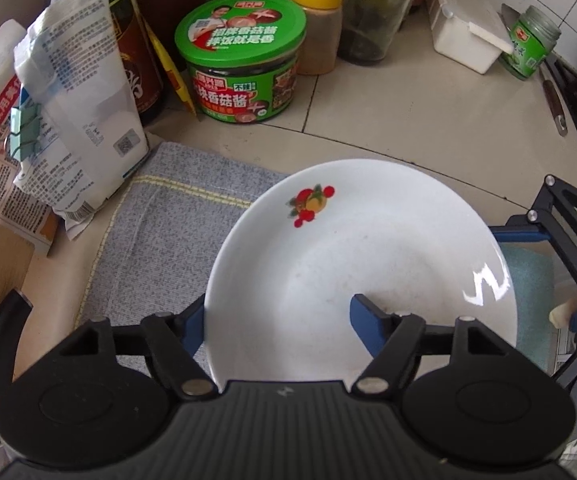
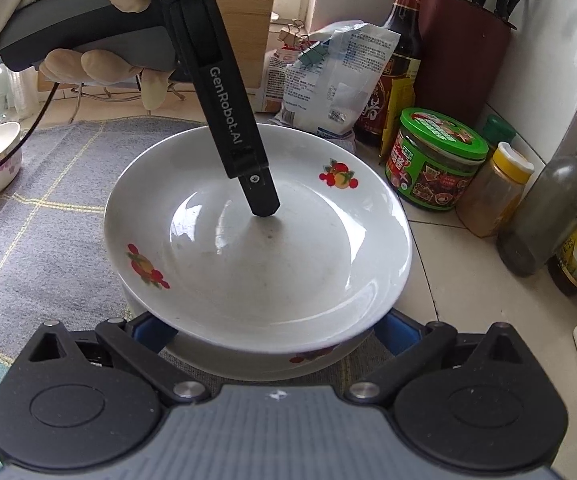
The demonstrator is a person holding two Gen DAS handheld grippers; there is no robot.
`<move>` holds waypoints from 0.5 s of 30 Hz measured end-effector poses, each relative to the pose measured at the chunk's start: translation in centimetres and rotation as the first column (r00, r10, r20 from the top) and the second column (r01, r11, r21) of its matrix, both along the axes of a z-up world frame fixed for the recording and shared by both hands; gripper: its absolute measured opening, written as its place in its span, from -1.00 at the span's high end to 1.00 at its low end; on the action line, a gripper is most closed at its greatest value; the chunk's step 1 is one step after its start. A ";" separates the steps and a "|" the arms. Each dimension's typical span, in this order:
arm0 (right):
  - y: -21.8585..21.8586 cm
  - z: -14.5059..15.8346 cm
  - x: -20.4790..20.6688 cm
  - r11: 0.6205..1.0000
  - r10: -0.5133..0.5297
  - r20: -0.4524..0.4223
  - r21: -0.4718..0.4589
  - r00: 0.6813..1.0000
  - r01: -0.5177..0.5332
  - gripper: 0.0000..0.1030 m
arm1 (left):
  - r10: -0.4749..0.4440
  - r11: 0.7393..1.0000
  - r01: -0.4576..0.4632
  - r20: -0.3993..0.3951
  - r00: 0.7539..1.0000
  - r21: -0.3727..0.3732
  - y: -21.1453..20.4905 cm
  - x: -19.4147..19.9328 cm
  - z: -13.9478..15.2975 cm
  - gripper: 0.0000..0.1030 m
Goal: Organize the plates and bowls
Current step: 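Carry the held plate with the left tool over the plate stack, then lower the plate onto the stack and open the left tool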
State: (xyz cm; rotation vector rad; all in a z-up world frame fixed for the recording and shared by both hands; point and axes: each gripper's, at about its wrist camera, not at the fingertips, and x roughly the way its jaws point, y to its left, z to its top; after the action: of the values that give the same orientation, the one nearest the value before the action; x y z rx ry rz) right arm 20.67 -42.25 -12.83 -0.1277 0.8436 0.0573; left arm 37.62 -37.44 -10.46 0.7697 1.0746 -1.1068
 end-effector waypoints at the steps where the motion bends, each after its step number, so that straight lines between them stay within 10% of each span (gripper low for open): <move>1: -0.2 -0.1 0.1 1.000 -0.008 -0.006 0.008 1.000 0.008 -1.00 | -0.001 1.000 0.001 0.001 1.000 0.000 0.0 0.0 -0.1 -0.40; 15: -0.3 -0.1 0.1 0.999 -0.023 -0.014 0.030 1.000 0.024 -1.00 | -0.016 1.000 0.015 0.034 0.999 0.014 -0.2 -0.3 -0.1 -0.41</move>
State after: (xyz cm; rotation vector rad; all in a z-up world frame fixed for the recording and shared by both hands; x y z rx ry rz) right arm 20.77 -42.52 -12.96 -0.0891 0.8577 0.0490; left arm 37.33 -37.65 -10.61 0.8057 1.0499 -1.0968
